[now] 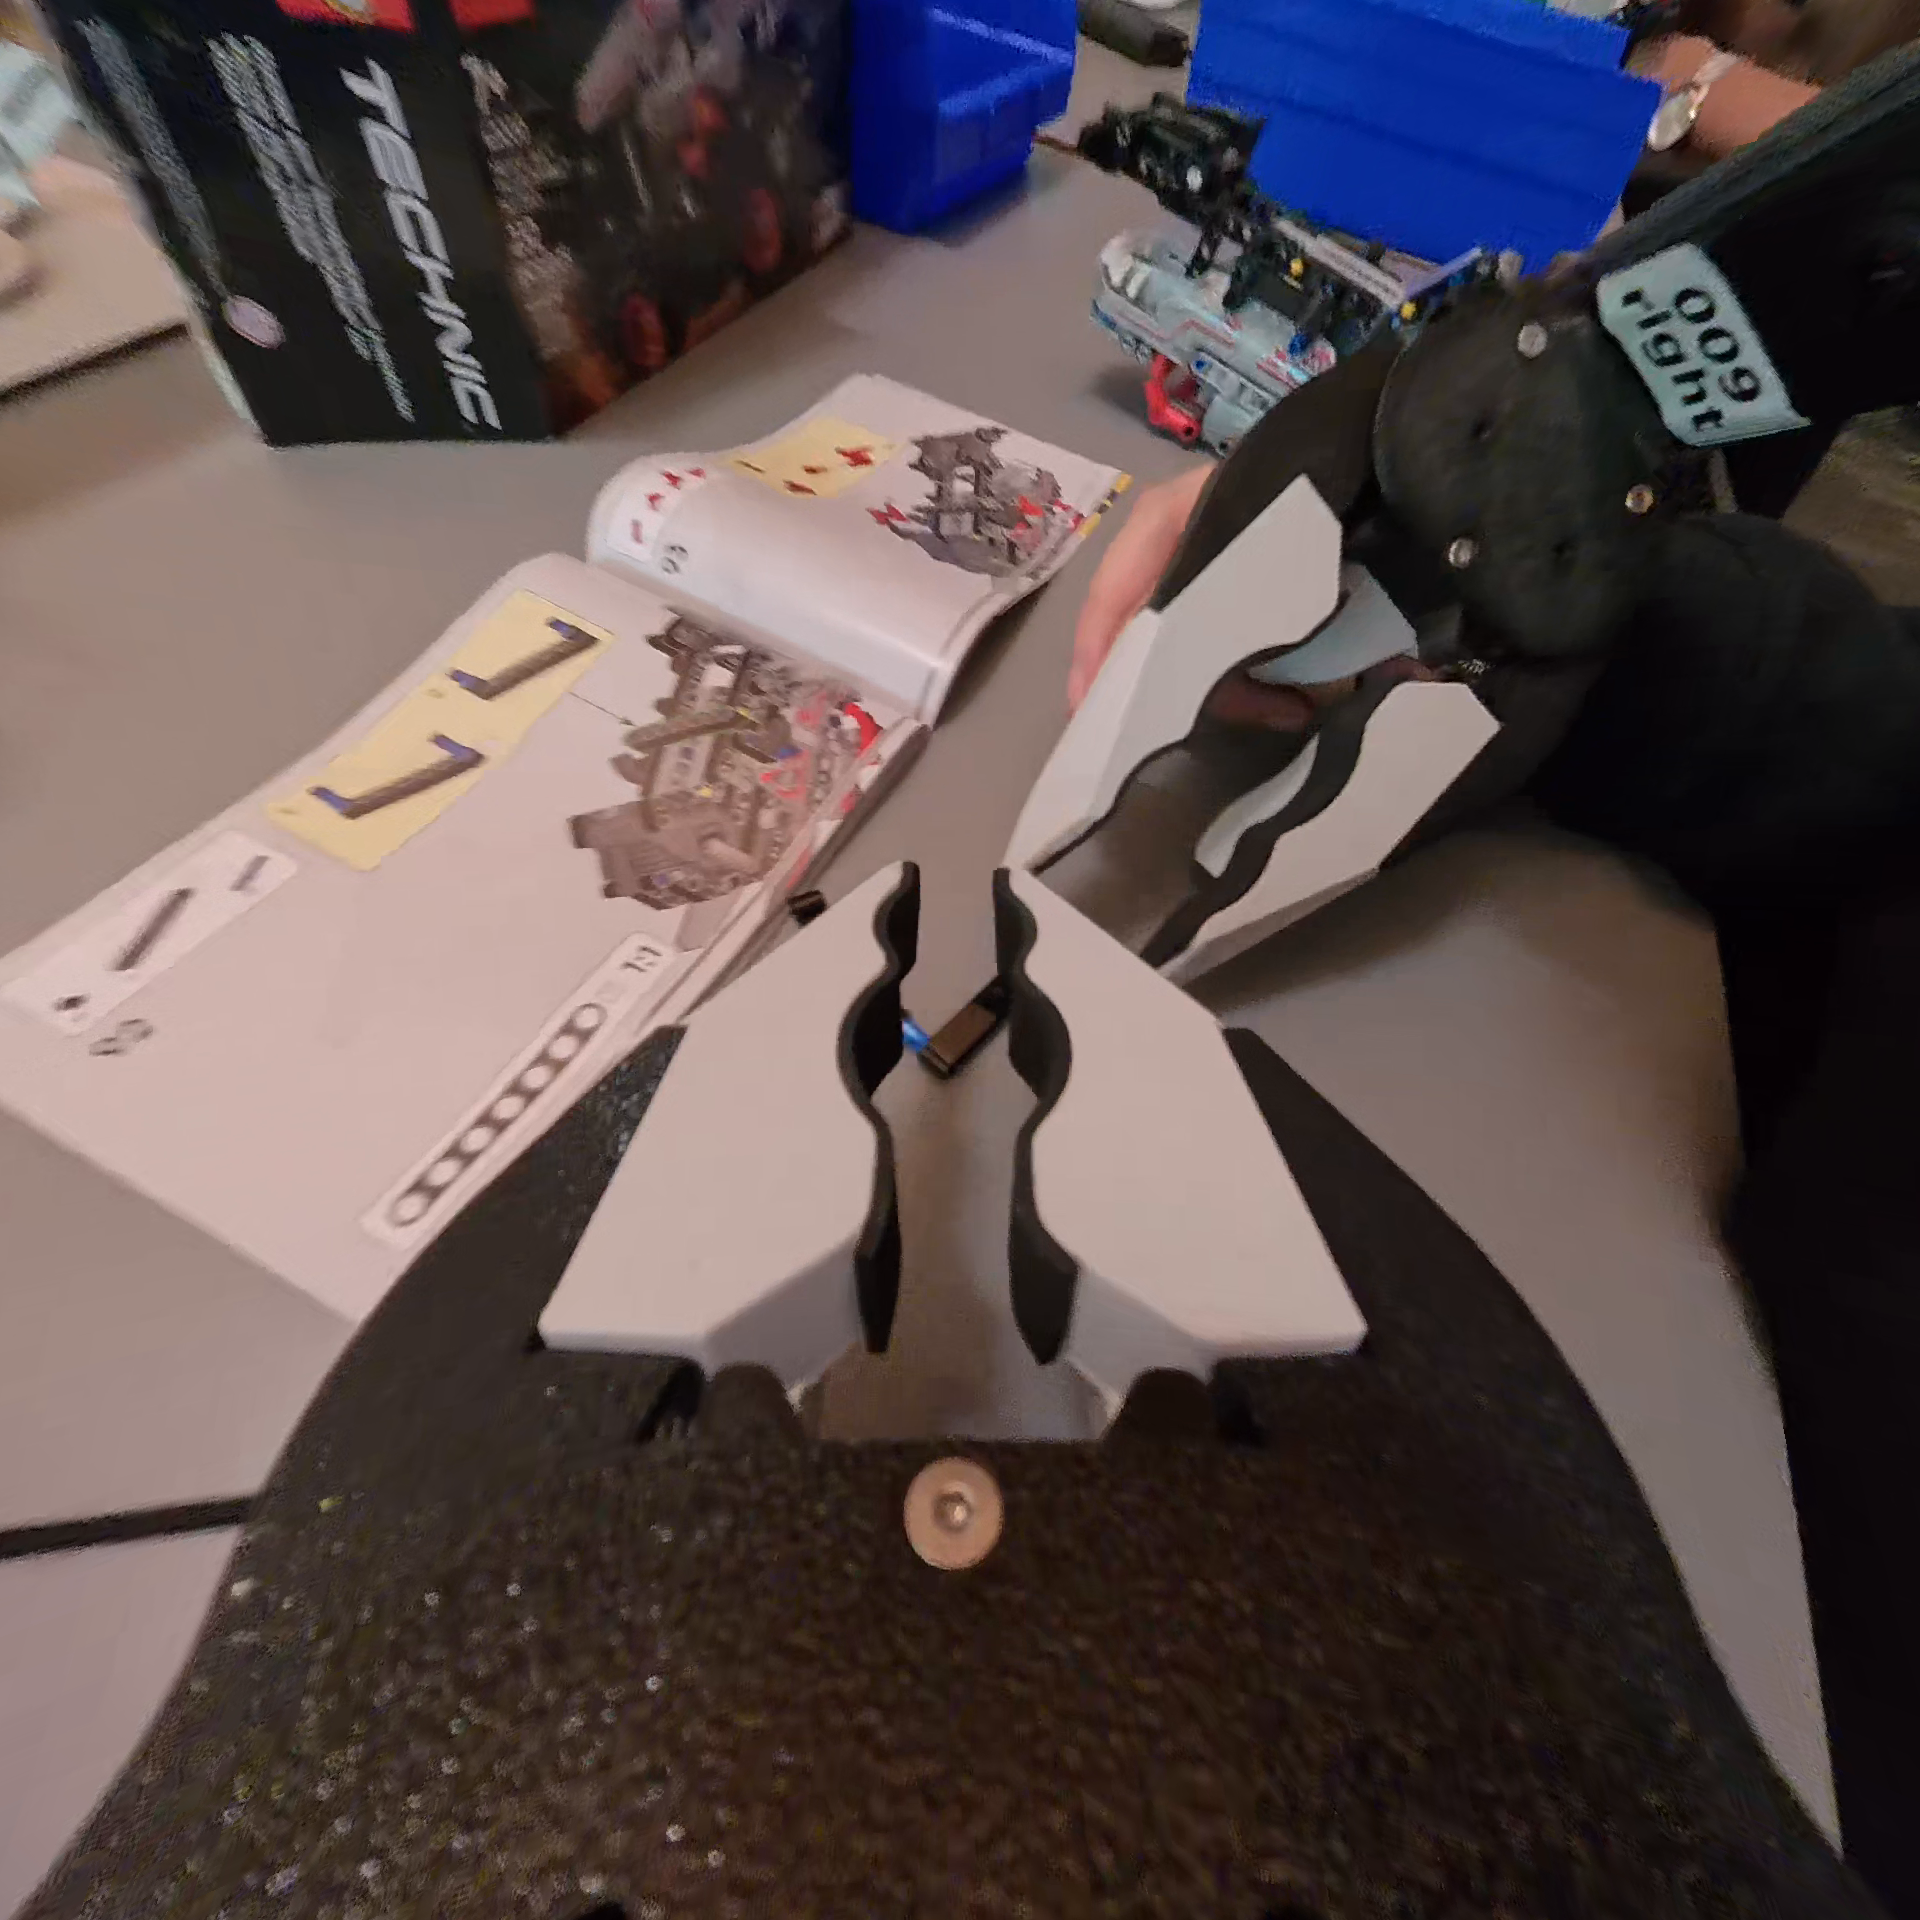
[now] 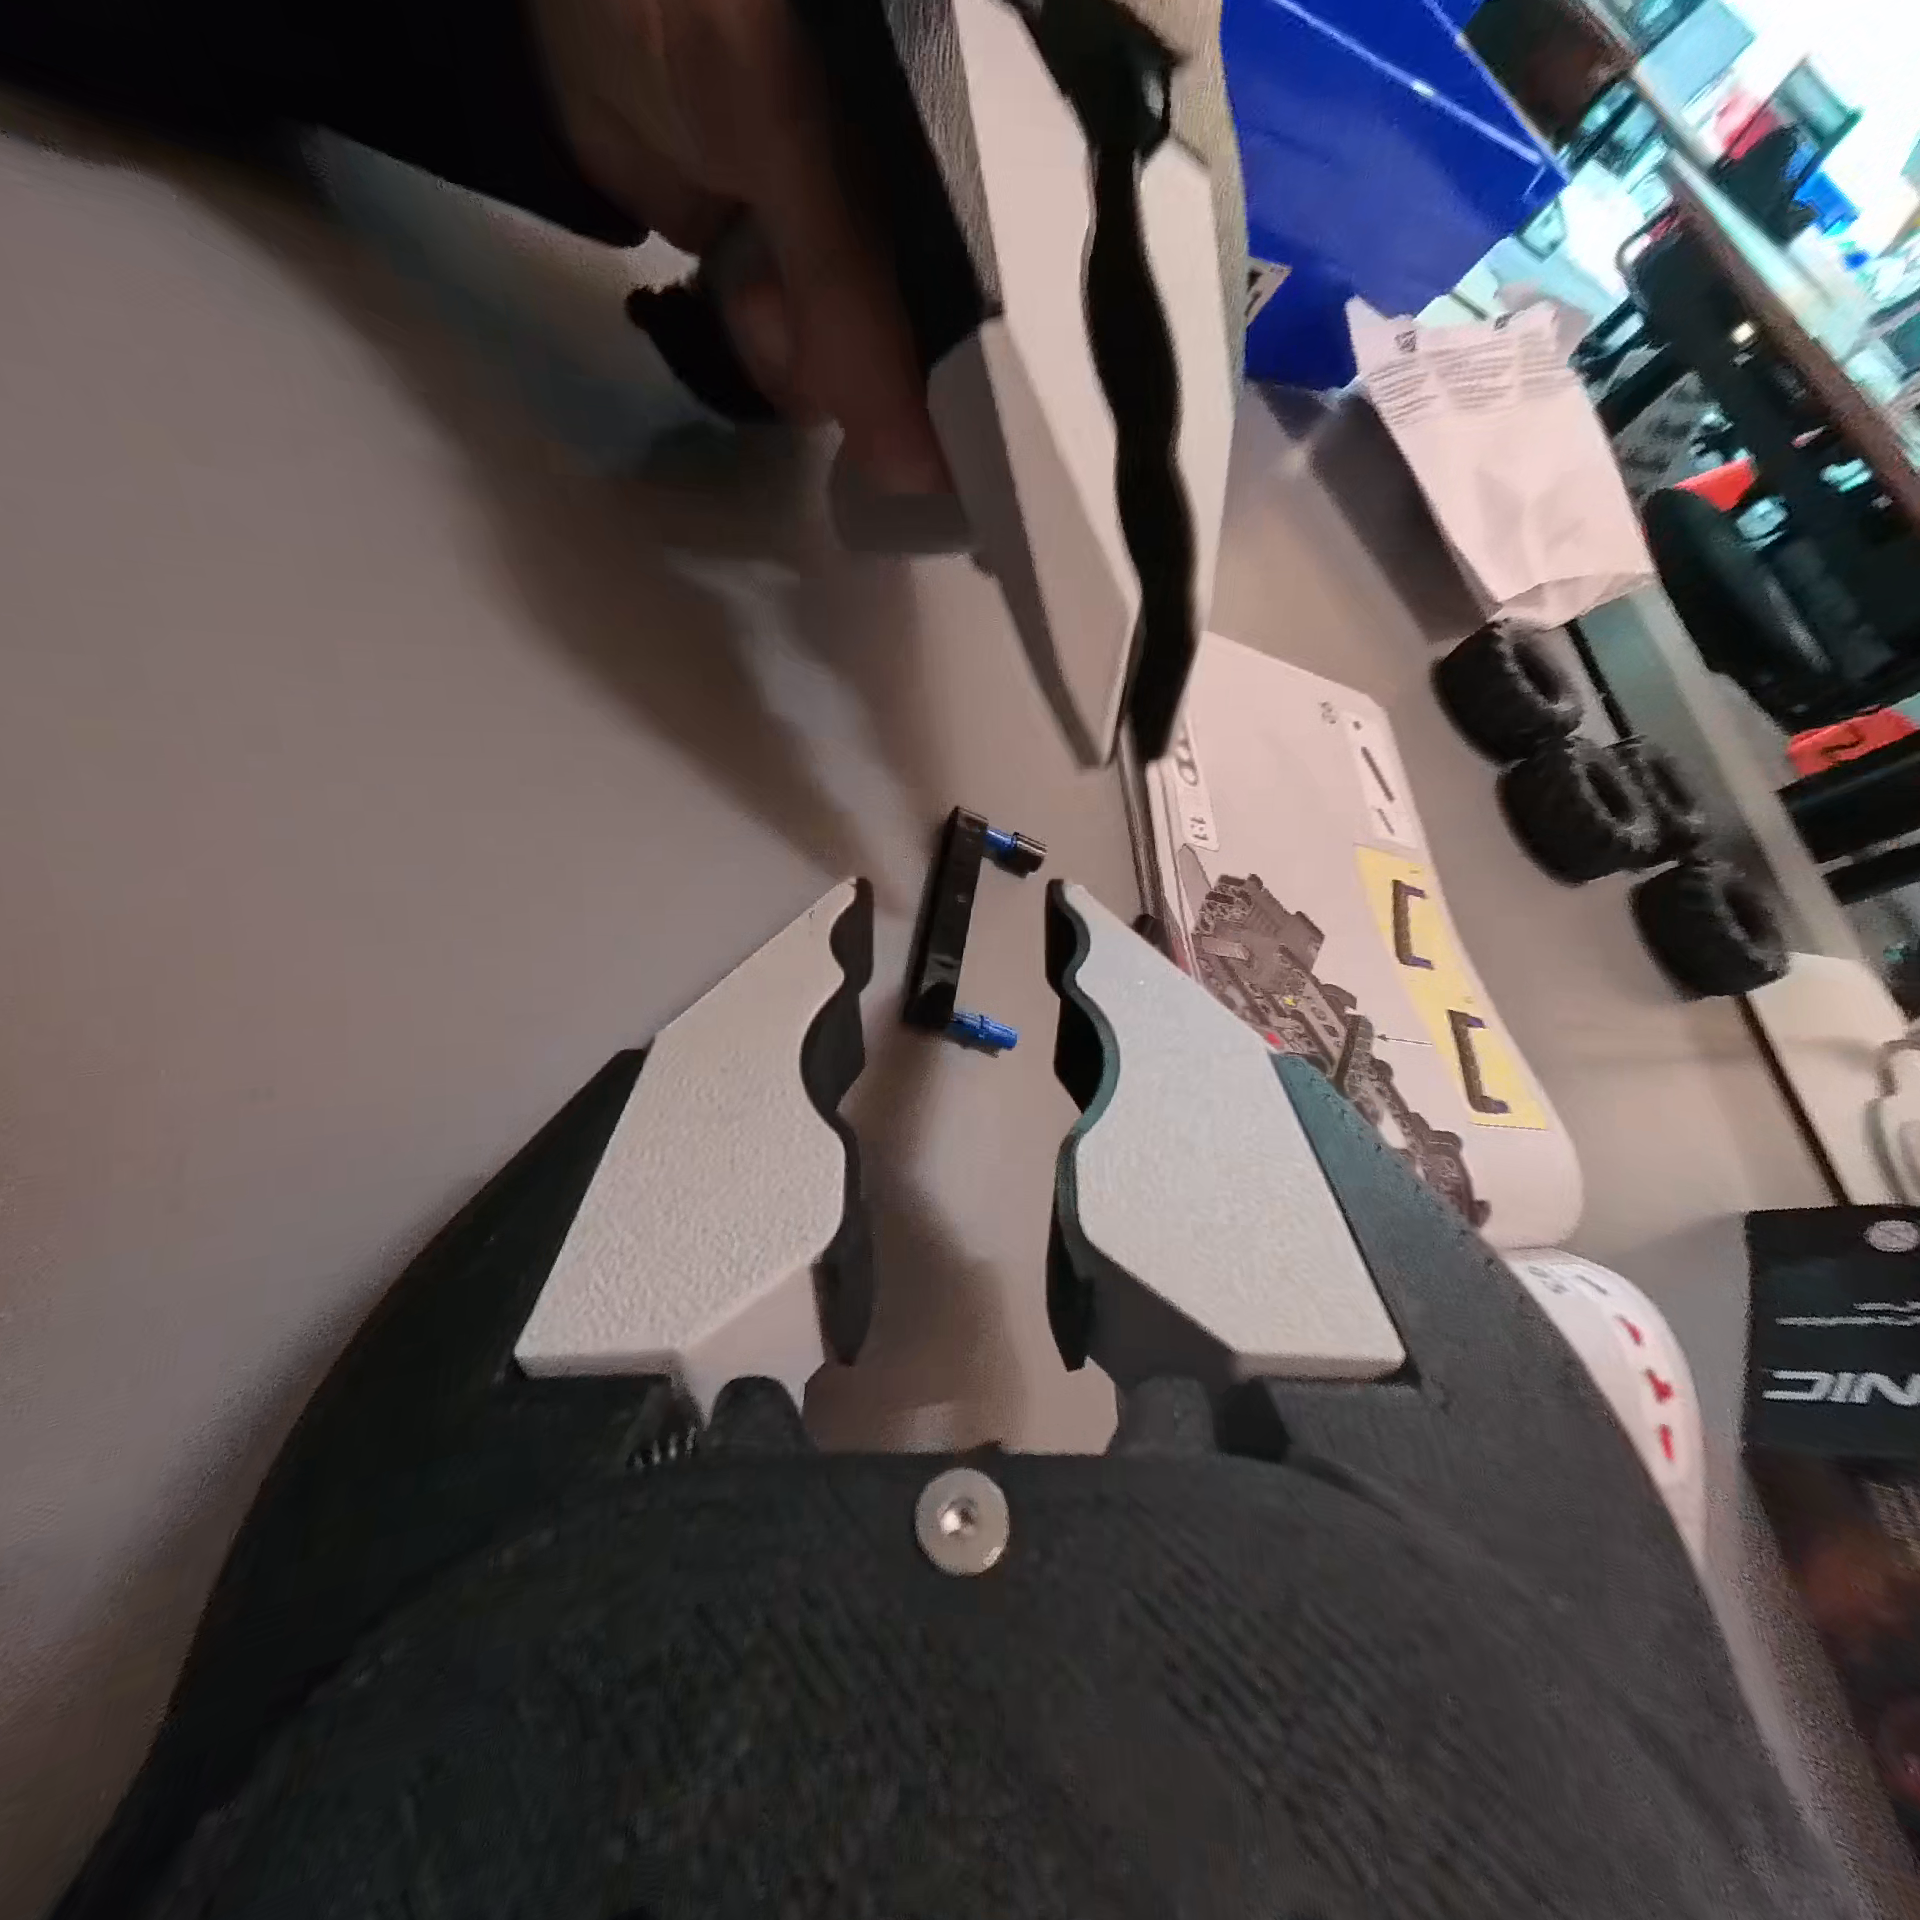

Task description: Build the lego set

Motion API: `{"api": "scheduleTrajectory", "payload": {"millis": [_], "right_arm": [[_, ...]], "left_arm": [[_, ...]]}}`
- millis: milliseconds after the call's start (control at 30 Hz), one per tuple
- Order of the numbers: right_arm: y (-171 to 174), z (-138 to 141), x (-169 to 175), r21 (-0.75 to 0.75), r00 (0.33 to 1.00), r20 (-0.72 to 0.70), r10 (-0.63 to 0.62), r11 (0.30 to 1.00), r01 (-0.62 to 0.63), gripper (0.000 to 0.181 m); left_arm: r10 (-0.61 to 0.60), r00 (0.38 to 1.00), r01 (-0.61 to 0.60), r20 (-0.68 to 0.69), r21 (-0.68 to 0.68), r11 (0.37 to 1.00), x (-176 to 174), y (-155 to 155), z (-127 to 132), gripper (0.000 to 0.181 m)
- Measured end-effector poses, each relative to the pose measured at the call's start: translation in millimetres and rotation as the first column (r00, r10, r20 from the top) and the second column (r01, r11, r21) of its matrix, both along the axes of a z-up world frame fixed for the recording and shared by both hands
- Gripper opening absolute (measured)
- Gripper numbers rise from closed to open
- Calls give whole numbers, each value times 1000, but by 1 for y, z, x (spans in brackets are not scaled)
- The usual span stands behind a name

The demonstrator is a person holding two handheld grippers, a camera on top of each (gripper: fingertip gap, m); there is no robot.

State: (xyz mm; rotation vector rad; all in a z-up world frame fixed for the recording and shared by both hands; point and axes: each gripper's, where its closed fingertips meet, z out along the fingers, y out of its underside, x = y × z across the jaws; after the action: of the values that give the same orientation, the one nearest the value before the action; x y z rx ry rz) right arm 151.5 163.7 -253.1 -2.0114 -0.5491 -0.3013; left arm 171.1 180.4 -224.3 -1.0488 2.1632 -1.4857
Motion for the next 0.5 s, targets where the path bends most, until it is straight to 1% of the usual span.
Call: {"api": "scheduleTrajectory", "payload": {"millis": [33,100,133,233,300,367,400,433,500], "right_arm": [[1,0,0,-6,1000,-16,-8,1000,8,32],[3,-6,1,-46,999,-28,-15,999,14,33],[4,-9,2,-74,999,-37,-27,997,25,34],[9,-14,12,-124,989,-97,-113,987,100,34],[9,-18,14,-158,982,-136,-131,981,109,33],[10,-20,12,-181,980,-158,-121,979,92,25],[10,-21,7,-191,982,-163,-95,980,63,15],[9,-22,5,-195,985,-152,-78,980,48,8],[9,-21,3,-179,996,-81,-49,983,34,7]], "left_arm": [[14,1000,-15,25,9,1000,0,8,6,11],[33,997,-37,74,48,998,-1,22,13,11],[42,996,-47,73,77,996,-2,28,13,11],[34,999,-26,-39,179,983,-9,35,-8,11],[7,995,16,-96,234,972,-14,32,-23,11],[-6,994,37,-113,270,962,-14,29,-33,11],[-20,993,51,-115,275,960,-13,26,-35,13],[-48,992,78,-116,274,958,-14,21,-37,17],[-106,990,131,-98,296,946,-14,15,-40,31]]}}
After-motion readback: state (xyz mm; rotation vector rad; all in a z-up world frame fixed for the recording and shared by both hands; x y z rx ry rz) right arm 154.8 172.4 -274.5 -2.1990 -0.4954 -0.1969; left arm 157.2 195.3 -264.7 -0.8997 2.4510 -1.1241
